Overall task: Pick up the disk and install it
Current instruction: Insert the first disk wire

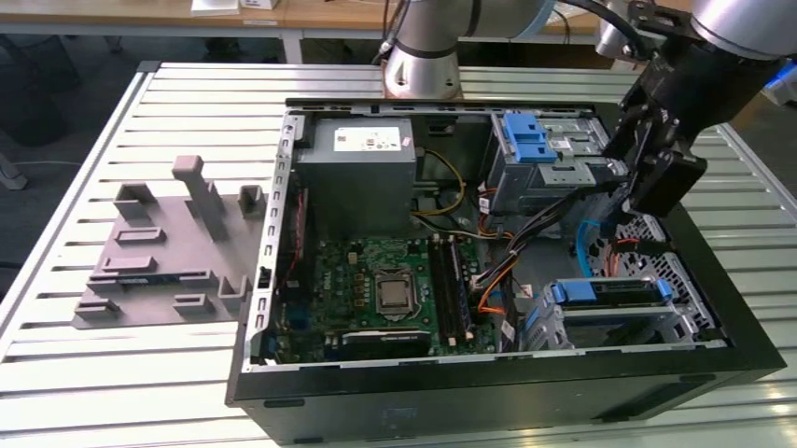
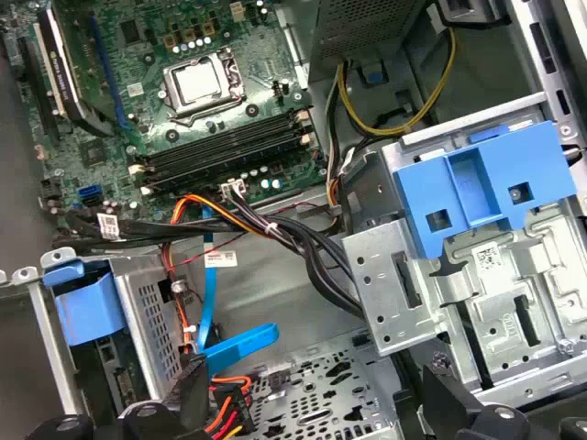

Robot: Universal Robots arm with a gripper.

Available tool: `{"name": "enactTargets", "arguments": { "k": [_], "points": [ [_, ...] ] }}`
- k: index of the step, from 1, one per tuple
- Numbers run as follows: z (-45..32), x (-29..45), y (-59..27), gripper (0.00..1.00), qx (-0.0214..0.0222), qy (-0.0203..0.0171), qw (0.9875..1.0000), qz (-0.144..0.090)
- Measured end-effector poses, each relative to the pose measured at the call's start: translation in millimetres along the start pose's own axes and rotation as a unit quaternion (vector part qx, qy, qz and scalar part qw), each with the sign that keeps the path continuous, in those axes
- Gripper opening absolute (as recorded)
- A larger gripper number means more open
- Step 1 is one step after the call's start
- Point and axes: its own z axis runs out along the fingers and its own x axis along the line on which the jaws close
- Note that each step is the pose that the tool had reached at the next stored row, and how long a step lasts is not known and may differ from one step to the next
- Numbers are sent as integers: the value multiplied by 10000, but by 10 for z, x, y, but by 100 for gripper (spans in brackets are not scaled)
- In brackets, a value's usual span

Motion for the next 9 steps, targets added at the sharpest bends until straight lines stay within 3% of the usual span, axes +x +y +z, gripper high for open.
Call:
{"name": "enactTargets", "arguments": {
  "k": [1,9],
  "points": [
    [-2,2,5,99,61,179,9998,-45],
    [-53,0,9,99,59,180,9998,-45]
  ]
}}
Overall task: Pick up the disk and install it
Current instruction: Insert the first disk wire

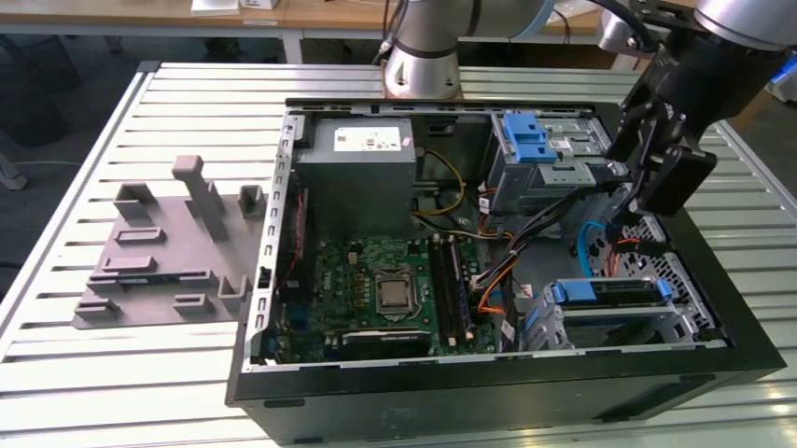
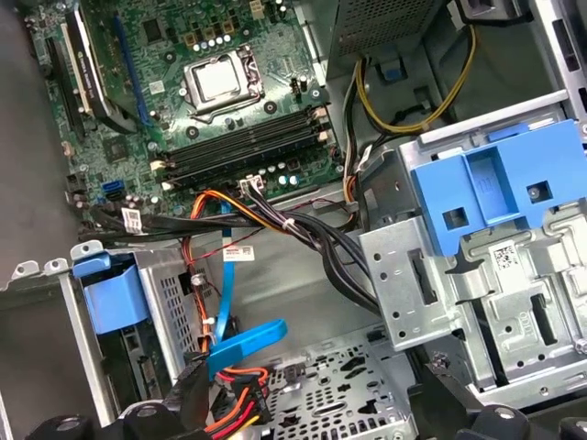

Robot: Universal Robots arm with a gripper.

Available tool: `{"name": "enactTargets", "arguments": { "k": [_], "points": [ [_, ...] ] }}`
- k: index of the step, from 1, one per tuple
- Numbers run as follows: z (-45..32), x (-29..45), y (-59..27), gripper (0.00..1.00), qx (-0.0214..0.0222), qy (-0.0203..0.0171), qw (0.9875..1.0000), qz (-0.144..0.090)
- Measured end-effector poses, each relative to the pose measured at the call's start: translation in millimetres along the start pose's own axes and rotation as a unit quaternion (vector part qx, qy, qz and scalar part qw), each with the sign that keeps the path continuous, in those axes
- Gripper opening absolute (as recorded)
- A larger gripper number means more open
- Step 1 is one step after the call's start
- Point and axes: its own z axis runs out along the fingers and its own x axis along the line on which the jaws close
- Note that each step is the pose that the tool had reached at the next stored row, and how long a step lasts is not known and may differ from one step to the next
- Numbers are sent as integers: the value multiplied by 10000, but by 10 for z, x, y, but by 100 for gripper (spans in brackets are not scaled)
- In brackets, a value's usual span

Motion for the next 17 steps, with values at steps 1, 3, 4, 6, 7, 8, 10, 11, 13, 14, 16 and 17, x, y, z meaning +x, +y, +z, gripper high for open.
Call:
{"name": "enactTargets", "arguments": {
  "k": [1,3,4,6,7,8,10,11,13,14,16,17],
  "points": [
    [-5,0,0,99,0,-1,10000,0],
    [-10,0,1,99,0,-2,10000,0],
    [-15,0,1,99,0,0,10000,0],
    [-28,0,2,99,0,0,10000,0],
    [-38,0,2,99,-1,0,10000,0],
    [-44,1,2,99,-2,0,10000,0],
    [-59,1,3,99,-5,1,10000,0],
    [-66,1,4,99,-6,2,10000,0],
    [-69,1,4,99,-8,0,10000,0],
    [-69,1,4,98,-9,0,10000,0],
    [-71,1,4,91,-9,3,10000,-6],
    [-71,1,4,85,-9,3,10000,-19]
  ]
}}
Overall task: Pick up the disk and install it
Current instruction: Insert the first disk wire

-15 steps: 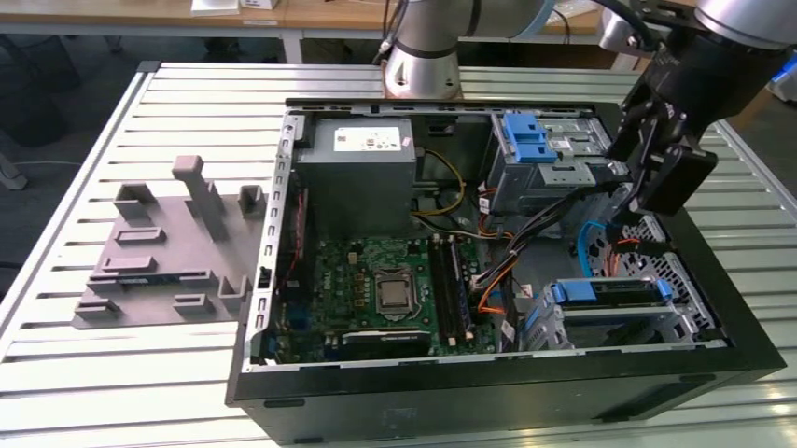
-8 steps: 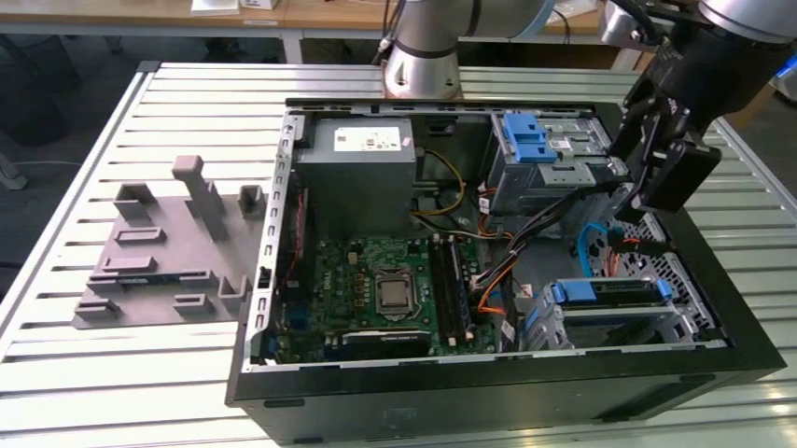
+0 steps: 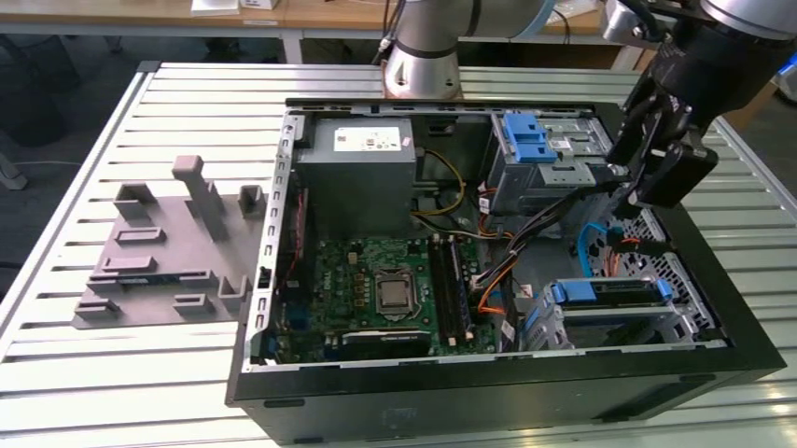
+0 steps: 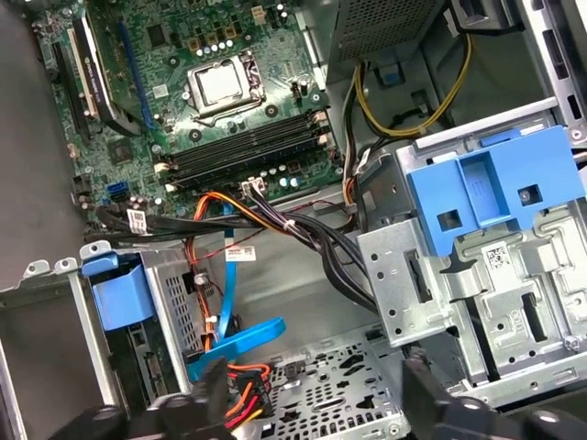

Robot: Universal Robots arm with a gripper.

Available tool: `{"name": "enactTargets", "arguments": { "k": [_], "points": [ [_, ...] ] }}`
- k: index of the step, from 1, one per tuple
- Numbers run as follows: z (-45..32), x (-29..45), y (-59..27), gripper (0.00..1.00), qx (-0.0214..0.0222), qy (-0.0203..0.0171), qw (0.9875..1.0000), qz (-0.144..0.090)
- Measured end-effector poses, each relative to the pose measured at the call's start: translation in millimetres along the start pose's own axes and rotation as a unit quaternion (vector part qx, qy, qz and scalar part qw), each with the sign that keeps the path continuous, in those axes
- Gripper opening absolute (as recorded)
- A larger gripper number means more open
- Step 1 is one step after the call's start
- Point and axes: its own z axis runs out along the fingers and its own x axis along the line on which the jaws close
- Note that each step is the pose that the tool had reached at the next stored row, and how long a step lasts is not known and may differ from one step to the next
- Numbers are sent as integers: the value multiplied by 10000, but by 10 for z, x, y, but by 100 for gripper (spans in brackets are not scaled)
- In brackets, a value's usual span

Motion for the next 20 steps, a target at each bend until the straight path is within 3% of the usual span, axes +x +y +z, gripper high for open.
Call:
{"name": "enactTargets", "arguments": {
  "k": [1,3,4,6,9,10,14,18,20],
  "points": [
    [0,0,0,85,0,1,10000,-21],
    [0,0,0,73,0,3,10000,-76],
    [0,0,0,73,1,5,9999,-106],
    [0,0,0,62,2,8,9999,-165],
    [0,0,0,56,3,13,9997,-250],
    [0,0,0,50,3,15,9996,-284],
    [0,0,-1,50,10,22,9990,-437],
    [1,4,13,50,107,-2,9987,-499],
    [2,8,21,50,128,-8,9986,-517]
  ]
}}
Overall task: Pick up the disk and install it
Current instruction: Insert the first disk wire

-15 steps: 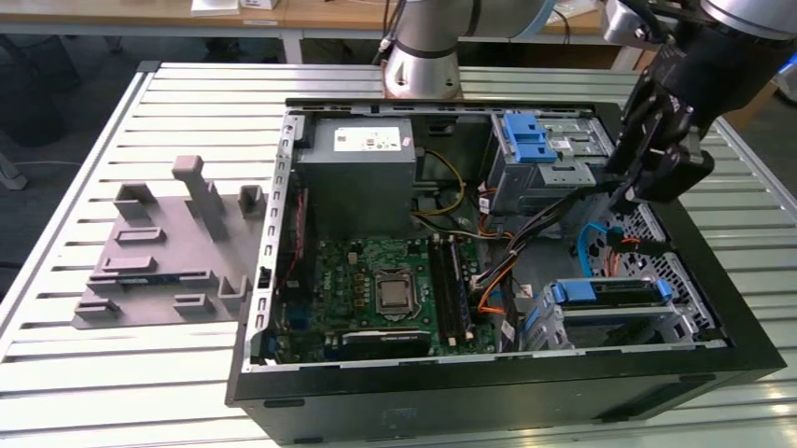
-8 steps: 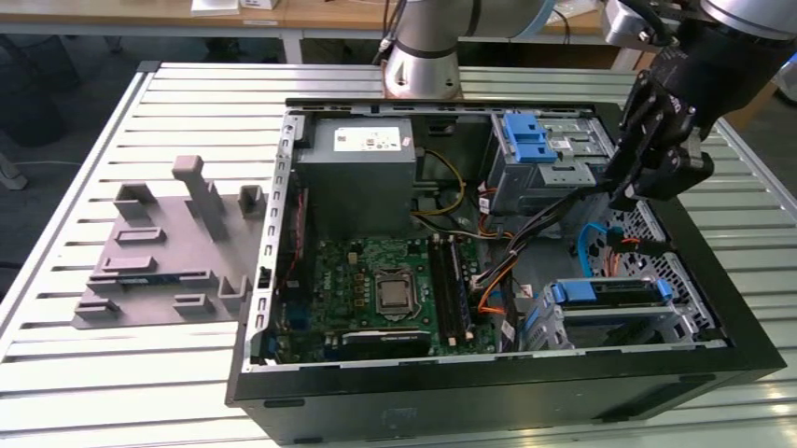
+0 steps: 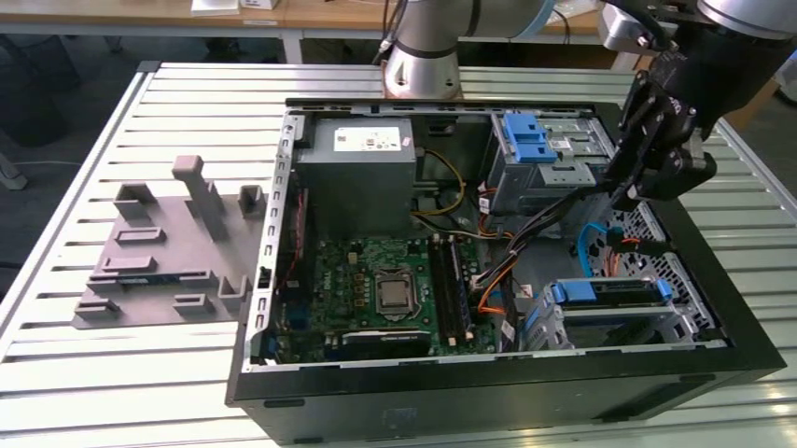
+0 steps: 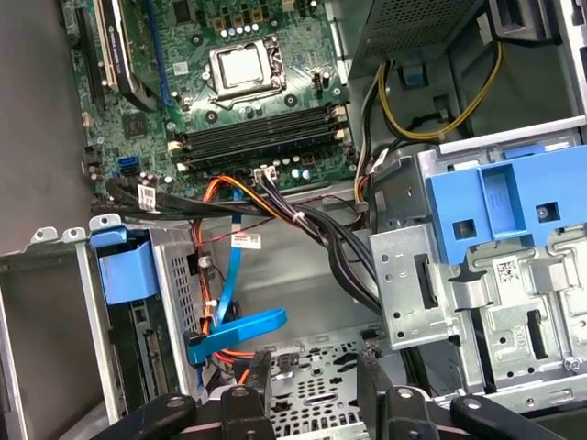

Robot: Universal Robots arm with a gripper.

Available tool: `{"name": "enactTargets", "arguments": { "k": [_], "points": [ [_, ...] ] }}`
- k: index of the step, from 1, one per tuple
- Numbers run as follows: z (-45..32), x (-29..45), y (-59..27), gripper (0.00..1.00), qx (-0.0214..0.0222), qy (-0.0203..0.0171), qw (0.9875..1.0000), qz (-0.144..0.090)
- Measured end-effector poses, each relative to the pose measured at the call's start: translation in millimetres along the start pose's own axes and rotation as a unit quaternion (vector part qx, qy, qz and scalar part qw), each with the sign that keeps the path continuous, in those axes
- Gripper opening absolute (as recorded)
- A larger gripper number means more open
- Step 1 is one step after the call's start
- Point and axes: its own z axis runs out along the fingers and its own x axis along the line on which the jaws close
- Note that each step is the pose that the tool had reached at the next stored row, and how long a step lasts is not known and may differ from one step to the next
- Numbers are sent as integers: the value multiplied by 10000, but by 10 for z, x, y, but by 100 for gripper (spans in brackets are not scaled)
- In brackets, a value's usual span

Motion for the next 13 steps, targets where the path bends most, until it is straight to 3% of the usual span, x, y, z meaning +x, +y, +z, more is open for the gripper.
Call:
{"name": "enactTargets", "arguments": {
  "k": [8,13],
  "points": [
    [0,1,6,50,46,-1,9996,-274],
    [-20,1,6,50,67,-4,9995,-302]
  ]
}}
